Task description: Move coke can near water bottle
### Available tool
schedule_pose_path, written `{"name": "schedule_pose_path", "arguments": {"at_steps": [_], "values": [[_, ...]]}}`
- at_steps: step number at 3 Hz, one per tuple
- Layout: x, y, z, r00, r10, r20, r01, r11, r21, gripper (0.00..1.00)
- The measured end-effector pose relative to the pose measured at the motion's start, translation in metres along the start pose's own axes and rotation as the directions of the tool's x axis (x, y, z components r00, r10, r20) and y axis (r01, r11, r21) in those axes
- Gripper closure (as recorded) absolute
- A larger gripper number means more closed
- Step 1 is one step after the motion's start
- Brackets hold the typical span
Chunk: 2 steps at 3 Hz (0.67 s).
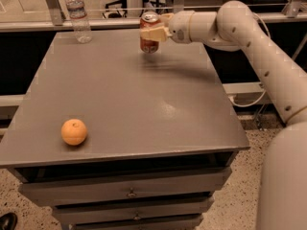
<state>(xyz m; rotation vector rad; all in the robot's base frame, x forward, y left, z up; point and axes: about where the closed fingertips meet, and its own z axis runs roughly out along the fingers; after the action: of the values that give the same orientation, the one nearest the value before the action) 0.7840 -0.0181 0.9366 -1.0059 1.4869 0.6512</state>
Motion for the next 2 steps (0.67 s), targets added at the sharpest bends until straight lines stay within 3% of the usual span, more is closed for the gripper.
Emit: {"name": "schedule_pose_path", "arguments": {"at_steps": [2], "values": [[-0.014,-0.007,0.097,0.997,-0.058,-0.054,0.057,0.9981,-0.024,1.00]]}}
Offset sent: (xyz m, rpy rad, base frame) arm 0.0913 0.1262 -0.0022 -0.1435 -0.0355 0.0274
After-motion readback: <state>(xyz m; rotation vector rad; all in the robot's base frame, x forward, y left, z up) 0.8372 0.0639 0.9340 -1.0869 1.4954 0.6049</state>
